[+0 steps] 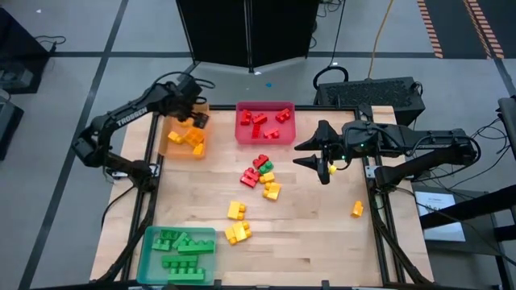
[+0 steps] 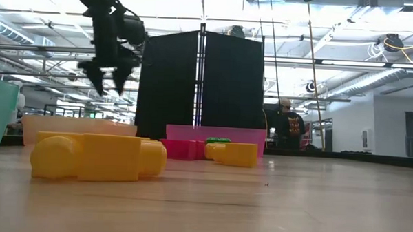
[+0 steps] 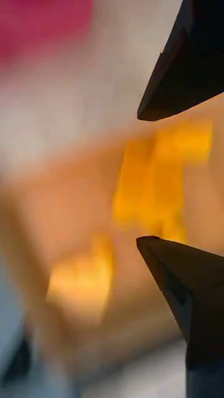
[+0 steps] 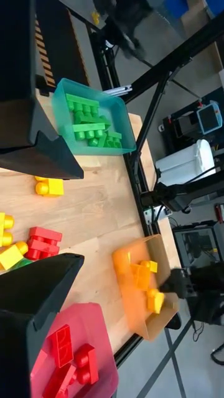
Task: Sort blocks
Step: Put the yellow game piece into the yellow bin
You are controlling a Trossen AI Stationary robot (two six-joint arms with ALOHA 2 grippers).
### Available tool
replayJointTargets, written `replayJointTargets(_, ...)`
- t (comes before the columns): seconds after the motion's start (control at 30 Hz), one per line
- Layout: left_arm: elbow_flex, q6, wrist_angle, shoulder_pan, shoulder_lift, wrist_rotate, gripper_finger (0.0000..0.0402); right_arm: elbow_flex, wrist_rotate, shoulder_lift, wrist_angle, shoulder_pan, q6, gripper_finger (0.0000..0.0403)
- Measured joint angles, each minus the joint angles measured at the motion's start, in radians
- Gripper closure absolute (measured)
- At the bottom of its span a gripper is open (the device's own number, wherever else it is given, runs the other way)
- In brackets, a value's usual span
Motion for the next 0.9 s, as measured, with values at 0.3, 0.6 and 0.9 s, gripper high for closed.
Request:
replayJointTargets(0.3,0.000,0.053,0.054,-0.409,0.000,0.345,0.0072,0.000,0.000,0.000,0.000,0.001,0.002,0.0202)
replayJointTargets(0.6,0.000,0.263,0.197,-0.900,0.005,0.273,0.0071,0.000,0.000,0.000,0.000,0.003,0.015,0.0202)
replayJointTargets(0.9,0.002,0.327,0.303,-1.070,0.154,0.154,0.0071,0.000,0.000,0.000,0.005,0.004,0.081,0.0202)
